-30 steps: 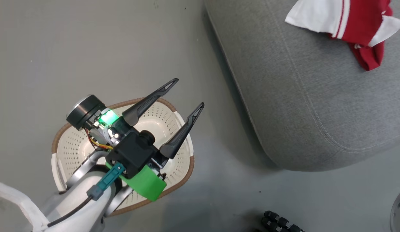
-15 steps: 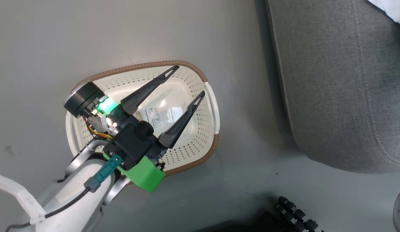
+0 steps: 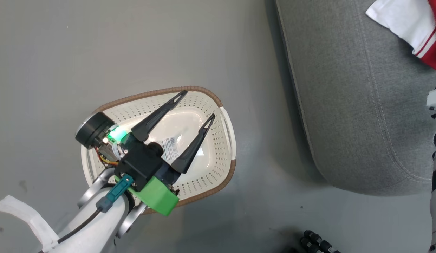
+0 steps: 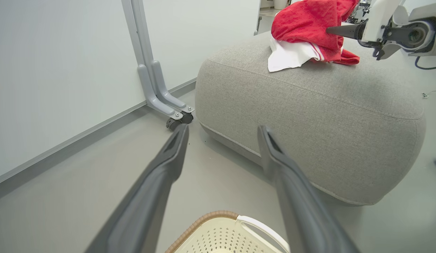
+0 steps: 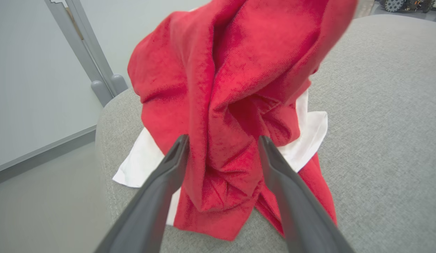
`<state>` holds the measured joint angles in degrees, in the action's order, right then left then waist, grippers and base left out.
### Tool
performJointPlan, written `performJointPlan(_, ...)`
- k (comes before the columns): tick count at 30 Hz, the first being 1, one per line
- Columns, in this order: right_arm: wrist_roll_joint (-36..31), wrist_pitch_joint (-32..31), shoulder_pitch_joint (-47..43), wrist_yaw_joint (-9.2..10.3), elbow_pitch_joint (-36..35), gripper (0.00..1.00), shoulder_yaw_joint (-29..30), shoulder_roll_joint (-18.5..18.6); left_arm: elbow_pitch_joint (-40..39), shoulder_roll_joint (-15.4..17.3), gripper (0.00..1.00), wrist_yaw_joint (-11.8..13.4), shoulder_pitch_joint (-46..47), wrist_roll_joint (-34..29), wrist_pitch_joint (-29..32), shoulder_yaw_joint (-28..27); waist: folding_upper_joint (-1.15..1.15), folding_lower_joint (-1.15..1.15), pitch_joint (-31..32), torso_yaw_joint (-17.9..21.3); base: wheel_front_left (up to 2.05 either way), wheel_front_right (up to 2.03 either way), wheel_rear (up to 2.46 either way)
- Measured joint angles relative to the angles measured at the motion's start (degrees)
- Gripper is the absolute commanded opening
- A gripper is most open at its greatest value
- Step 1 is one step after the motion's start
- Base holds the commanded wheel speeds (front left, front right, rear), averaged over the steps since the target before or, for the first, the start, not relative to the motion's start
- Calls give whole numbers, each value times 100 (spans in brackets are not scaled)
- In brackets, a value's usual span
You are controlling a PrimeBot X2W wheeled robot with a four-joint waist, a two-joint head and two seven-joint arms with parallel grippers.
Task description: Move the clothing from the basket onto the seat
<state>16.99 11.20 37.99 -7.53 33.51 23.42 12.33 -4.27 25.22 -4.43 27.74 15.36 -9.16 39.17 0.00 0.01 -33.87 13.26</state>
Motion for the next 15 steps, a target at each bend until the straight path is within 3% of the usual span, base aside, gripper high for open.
performJointPlan(15, -363, -419, -2221, 1, -2751, 100, -875, -745, 651, -435, 100, 520, -784, 619, -461, -314, 0, -1, 1258, -22, 0, 0, 0)
